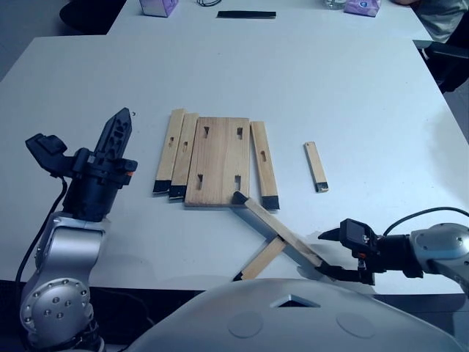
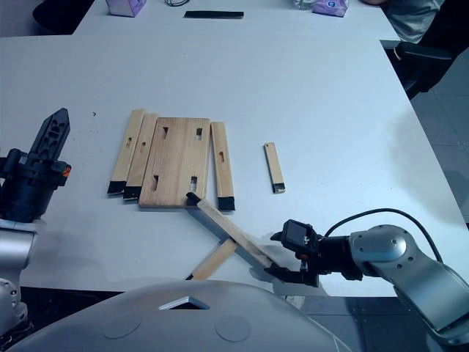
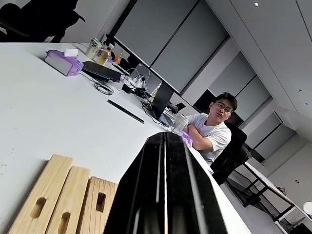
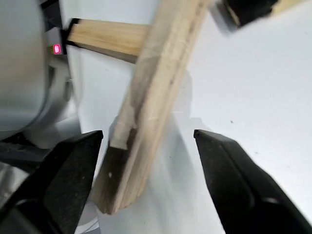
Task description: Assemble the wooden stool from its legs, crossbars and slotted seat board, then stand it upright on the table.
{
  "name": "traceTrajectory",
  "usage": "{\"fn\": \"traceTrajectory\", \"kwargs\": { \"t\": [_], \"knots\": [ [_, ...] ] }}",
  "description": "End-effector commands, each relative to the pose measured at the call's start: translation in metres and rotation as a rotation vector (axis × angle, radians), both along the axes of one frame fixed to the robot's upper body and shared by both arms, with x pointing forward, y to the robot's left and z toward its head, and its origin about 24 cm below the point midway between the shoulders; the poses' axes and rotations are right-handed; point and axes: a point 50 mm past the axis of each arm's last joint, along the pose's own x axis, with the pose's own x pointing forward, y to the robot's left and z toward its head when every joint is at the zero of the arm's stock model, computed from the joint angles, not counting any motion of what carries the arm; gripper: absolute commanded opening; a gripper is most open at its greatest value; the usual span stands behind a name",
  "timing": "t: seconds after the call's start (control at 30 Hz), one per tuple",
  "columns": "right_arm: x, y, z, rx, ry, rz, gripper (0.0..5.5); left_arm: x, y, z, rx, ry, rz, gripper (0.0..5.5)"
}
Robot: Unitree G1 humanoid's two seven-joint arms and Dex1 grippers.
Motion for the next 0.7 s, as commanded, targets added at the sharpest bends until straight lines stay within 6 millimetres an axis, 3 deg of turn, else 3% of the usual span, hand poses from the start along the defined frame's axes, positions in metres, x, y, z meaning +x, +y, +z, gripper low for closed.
{"fn": "traceTrajectory", "kwargs": {
  "t": [0.03, 0.27, 0.47, 0.7],
  "knots": [
    [0.000, -0.001, -0.004, -0.045, -0.023, -0.014, 3.45, 0.003, 0.001, 0.001, 0.005, -0.004, 0.003, 0.02],
    [-0.001, -0.001, -0.010, -0.057, -0.004, 0.011, 3.45, 0.008, 0.000, -0.001, 0.006, -0.019, -0.007, 0.02],
    [0.016, -0.005, -0.027, -0.112, -0.103, -0.100, 2.69, 0.017, -0.003, -0.004, 0.011, -0.039, -0.022, 0.00],
    [0.054, 0.005, -0.014, 0.002, -0.126, -0.182, 1.59, 0.015, -0.004, -0.008, 0.002, -0.060, 0.014, 0.00]
  ]
}}
